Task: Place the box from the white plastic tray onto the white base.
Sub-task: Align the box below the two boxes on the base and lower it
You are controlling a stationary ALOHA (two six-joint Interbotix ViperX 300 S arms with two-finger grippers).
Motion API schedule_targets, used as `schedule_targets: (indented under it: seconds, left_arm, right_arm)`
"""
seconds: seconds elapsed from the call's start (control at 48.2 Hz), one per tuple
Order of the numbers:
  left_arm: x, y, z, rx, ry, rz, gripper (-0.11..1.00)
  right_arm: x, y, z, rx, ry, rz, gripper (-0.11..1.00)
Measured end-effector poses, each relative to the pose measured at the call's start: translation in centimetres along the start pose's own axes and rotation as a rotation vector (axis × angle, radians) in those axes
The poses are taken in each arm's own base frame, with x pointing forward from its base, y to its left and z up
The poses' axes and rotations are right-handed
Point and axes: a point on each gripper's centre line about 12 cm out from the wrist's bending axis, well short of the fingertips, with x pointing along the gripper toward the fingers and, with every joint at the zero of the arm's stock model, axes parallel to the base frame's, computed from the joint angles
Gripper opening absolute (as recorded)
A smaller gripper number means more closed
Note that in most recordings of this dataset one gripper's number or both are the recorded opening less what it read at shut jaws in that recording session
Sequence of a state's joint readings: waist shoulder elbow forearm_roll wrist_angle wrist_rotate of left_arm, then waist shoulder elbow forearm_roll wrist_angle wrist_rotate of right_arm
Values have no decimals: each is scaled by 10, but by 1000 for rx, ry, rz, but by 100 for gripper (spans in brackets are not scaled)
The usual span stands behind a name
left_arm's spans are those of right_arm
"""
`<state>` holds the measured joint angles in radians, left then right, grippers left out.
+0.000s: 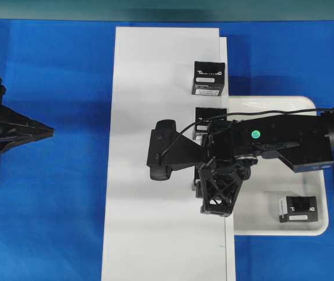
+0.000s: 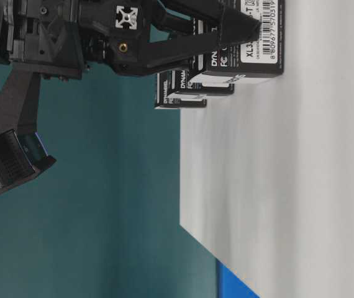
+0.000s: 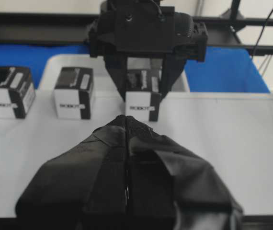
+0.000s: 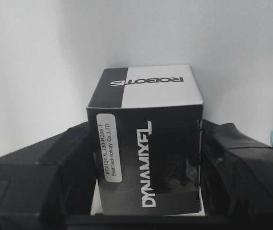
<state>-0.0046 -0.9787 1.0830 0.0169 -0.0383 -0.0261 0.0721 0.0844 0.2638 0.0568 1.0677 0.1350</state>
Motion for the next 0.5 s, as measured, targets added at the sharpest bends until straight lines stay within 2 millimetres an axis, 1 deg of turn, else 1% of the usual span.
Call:
schedule_targets:
  seconds: [0.249,0.497]
  left_arm:
    - [0,0,-1,-3,3,0,-7]
    - [0,0,-1,-1,3,-1,-7]
  right_arm:
    - [0,0,1,-5,-8,1,58]
    - [1,-1,0,-53,-7,-11,58]
